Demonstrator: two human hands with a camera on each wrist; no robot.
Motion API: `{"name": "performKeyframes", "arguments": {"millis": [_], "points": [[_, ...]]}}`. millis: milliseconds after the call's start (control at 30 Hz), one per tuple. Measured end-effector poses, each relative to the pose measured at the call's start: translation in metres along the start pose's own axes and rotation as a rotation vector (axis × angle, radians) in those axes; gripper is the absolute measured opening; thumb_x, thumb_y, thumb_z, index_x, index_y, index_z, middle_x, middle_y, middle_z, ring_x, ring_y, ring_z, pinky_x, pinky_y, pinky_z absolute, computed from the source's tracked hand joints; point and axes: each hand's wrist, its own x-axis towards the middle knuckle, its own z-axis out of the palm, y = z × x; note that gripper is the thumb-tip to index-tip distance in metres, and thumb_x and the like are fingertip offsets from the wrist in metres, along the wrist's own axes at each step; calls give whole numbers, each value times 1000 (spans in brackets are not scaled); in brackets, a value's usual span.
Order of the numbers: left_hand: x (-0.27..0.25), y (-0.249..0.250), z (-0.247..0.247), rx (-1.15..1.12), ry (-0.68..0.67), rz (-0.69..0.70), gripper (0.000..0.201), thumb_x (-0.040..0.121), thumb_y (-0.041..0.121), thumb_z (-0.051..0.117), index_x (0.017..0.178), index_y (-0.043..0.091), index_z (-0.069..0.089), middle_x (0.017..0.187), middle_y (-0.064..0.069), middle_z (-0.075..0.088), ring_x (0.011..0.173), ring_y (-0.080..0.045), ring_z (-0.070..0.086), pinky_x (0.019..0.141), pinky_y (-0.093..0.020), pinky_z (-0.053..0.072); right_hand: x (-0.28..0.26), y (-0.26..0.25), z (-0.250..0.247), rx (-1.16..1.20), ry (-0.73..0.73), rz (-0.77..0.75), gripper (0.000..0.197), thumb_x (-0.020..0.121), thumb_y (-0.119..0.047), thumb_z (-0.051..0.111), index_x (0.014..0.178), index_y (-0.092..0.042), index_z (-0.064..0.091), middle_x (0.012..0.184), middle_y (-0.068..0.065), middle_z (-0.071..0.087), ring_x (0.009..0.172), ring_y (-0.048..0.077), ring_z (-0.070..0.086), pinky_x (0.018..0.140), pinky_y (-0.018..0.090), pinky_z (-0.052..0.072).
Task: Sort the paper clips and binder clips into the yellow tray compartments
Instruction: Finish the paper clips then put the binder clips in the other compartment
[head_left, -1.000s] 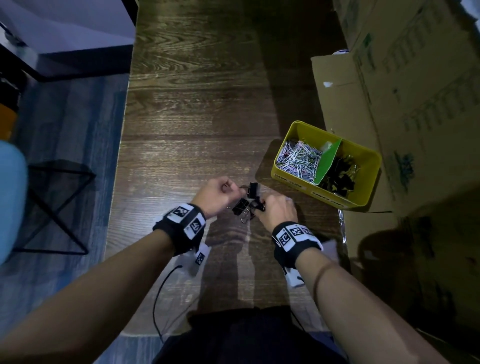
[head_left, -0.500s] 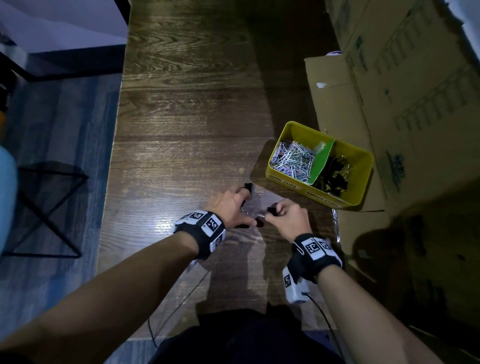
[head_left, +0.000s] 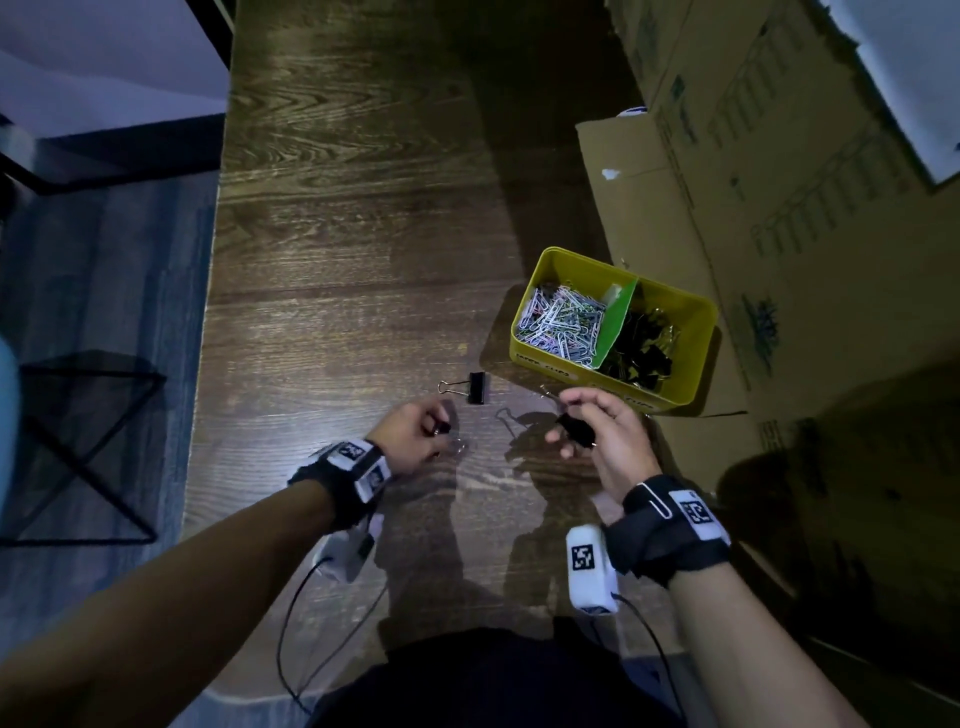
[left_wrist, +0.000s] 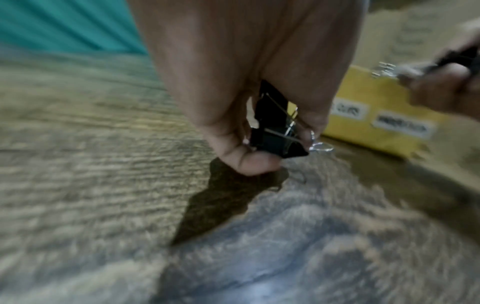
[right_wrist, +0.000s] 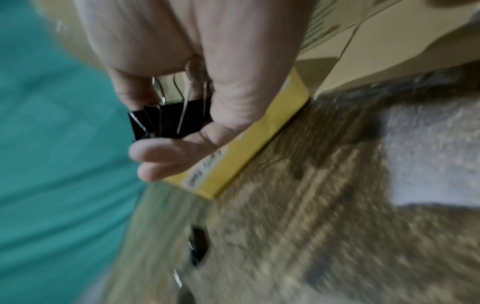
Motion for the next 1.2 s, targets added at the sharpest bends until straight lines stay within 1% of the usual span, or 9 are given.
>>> {"name": "performKeyframes", "arguments": {"millis": [133,267,567,667,800,933,1033,1133,1200], "points": [[-8,0,-14,-714,-28,-226,9,88,4,55,92,12,59,71,-8,54,50,-17,54,36,-21,42,-12,-25,-26,127,75,-87,20,91,4,46,89,-6,63,89,10,65,56,17,64,43,21,46],[-10,34,-35,-998,-125,-188,14,88,5,46,92,8,59,81,-10,61,64,-24,65,40,-23,49,-16,-54,-54,231,138,-111,15,91,-1,48,92,-7,62,96,14,61,59,15,63,48,21,49],[26,199,-7,-787,-315,-16,23,95,33,47,98,13,57,83,-6,60,60,-18,59,49,-25,51,26,-81,-56,-204,334,-179,31,84,-18,67,112,-11,56,109,15,63,79,19,66,73,31,57],[38,233,13,-700,-276,-32,34,92,35,54,109,5,59,95,-12,62,77,-24,63,69,-37,57,36,-82,-56,-463,321,-141,57,75,-37,66,127,-18,53,119,10,62,103,24,62,94,45,49],[49,245,30,-656,-277,-28,40,92,33,54,118,3,57,113,-16,65,102,-27,63,89,-45,52,34,-85,-67,-610,307,-181,55,84,-38,55,136,-23,46,123,8,62,112,24,59,99,42,45],[46,245,31,-673,-274,-14,36,94,34,50,122,12,53,108,-3,60,85,-13,59,73,-29,48,33,-80,-77,-594,461,-246,41,88,-23,59,129,-23,55,124,0,62,115,17,57,95,25,42],[43,230,29,-653,-265,23,21,94,33,50,106,18,58,107,-4,55,88,-17,54,73,-30,39,36,-69,-79,-682,500,-199,48,87,-22,58,134,-23,46,127,4,59,117,25,54,94,30,42],[35,197,22,-558,-264,75,11,95,24,51,91,16,58,93,-7,61,81,-19,60,65,-25,48,41,-58,-71,-729,433,-80,44,89,-6,50,132,-10,43,123,14,57,114,32,54,80,26,39],[26,162,15,-467,-276,103,13,94,17,53,82,14,60,80,-7,63,68,-19,62,56,-24,50,43,-56,-65,-757,447,-23,49,88,3,43,136,-7,38,128,18,53,115,34,52,88,30,41]]}}
